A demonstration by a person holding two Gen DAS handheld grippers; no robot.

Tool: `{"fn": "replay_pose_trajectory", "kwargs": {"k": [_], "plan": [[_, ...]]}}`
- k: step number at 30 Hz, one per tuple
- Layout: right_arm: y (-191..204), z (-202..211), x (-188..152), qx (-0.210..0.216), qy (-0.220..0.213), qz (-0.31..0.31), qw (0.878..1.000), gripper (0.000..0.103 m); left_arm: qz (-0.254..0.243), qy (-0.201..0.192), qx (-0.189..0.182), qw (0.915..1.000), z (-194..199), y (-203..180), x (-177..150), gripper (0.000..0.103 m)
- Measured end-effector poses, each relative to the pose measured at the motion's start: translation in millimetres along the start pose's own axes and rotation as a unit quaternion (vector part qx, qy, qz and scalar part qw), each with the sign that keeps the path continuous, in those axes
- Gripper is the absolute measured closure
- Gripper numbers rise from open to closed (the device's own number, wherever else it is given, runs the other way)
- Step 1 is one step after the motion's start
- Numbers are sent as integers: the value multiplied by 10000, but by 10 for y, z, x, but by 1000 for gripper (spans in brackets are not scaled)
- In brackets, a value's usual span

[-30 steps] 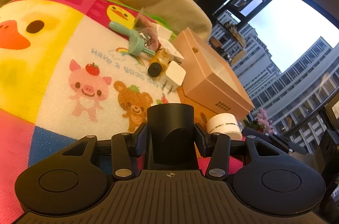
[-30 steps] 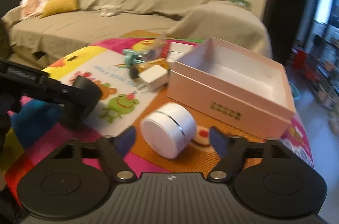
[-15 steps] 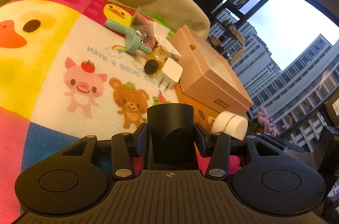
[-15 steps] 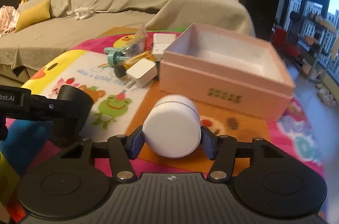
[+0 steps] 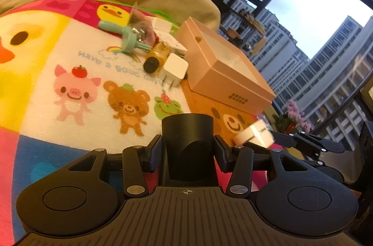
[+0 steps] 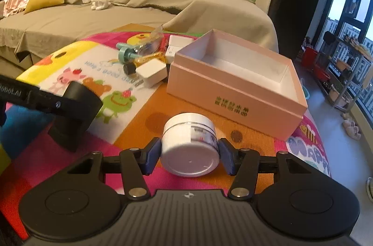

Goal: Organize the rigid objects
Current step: 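Lift the white jar with the right tool while the left tool grasps the black cone stand, then lower the jar into the pink box with the right tool while the left tool drops the black cone in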

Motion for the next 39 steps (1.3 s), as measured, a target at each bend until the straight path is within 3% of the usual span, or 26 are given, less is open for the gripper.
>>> {"fn": "replay_pose_trajectory", "kwargs": {"k": [5,12,17,18,20,22,25,31,34,37,39], "plan": [[-82,141,-154,44,-25,83,10000,48,-74,60,17,10000,-46,-42,-17,52],[-147,122,-58,216,50,109,9997,33,-491,217,260,9982,-101,-160,-34,52],[-231,-226,137,459,837,-84,9954,35,-1047,496,500,9920,-157,-312,-73,52],[-251,-288,150,483,1002,-78,9938,45,-1102,534,521,9911,-166,-332,-78,52],[-306,-321,158,588,1135,-82,9918,48,-1157,571,567,9900,-174,-362,-81,52],[-380,-235,162,789,998,-147,9918,48,-1139,539,533,9906,-185,-395,-44,52],[-516,-10,167,730,363,-160,9965,49,-1141,443,238,9922,-245,-554,191,52],[-826,239,220,323,-622,-480,9964,49,-1846,-76,73,9827,-820,-1128,1183,52],[-910,277,208,20,-947,-507,9942,49,-1686,189,113,9854,-1428,-1207,1506,52],[-996,276,158,-67,-1043,-535,9931,49,-1454,782,297,9858,-1975,-1099,1507,51],[-1065,267,146,-127,-1057,-511,9930,49,-1390,836,329,9862,-2051,-1020,1467,52]]}}
Point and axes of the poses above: each gripper's, at about its wrist camera, not at the fingertips, and z roughly against the way its jaws point, y to its left, x to its top, the point moved 5 cm from there along -z, roughly the way its jaws point, and after that the axes turned 6 degrees about -x, right-handed, at the moved point
